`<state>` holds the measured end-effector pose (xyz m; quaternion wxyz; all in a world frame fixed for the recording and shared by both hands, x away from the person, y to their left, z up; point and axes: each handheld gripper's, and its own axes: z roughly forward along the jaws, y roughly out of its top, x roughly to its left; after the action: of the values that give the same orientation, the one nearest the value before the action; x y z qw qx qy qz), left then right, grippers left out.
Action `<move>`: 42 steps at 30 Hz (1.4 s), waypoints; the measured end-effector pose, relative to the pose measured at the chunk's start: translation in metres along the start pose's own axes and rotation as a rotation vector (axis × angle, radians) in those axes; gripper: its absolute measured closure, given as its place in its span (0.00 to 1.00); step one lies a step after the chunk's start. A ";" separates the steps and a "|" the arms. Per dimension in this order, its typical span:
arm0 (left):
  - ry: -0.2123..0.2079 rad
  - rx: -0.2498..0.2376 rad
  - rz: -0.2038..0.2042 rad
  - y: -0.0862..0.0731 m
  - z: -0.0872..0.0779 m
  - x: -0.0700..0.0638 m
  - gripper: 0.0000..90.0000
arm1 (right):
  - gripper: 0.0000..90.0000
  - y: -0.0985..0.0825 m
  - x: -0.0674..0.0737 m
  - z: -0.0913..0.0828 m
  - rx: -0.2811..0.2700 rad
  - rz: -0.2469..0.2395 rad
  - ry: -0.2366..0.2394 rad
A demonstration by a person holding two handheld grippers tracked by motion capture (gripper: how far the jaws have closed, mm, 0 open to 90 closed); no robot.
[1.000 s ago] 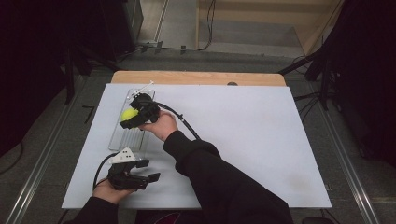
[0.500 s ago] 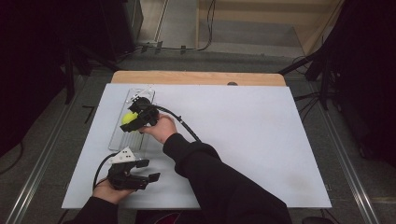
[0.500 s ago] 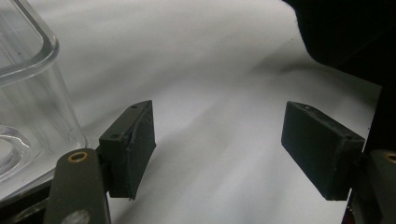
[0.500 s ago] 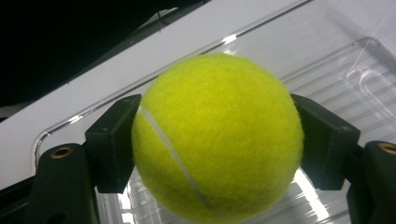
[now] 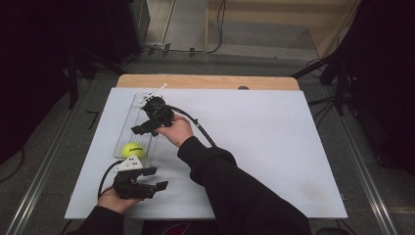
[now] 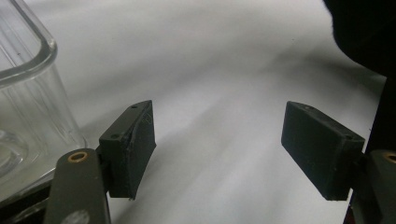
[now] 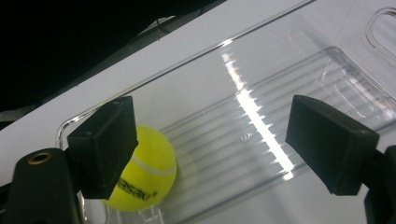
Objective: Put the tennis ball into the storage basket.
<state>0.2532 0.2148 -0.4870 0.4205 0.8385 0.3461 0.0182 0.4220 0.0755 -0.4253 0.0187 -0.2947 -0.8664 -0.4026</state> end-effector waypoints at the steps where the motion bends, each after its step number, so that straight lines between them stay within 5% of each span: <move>1: 0.001 0.002 0.000 0.000 0.000 0.000 0.29 | 0.17 -0.001 -0.001 -0.002 0.000 0.002 0.000; 12: 0.003 0.002 -0.002 0.000 0.000 0.001 0.29 | 0.17 -0.015 -0.012 -0.025 0.000 0.043 0.021; 20: 0.004 0.001 -0.004 0.000 0.001 0.000 0.29 | 0.17 -0.029 -0.018 -0.044 0.013 0.020 -0.021; 42: 0.001 -0.003 -0.003 0.000 0.001 0.000 0.29 | 0.17 -0.069 -0.027 -0.084 -0.013 0.044 0.002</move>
<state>0.2534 0.2140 -0.4876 0.4217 0.8373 0.3476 0.0187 0.3910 -0.0320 -0.4238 0.0263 -0.3134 -0.8570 -0.4082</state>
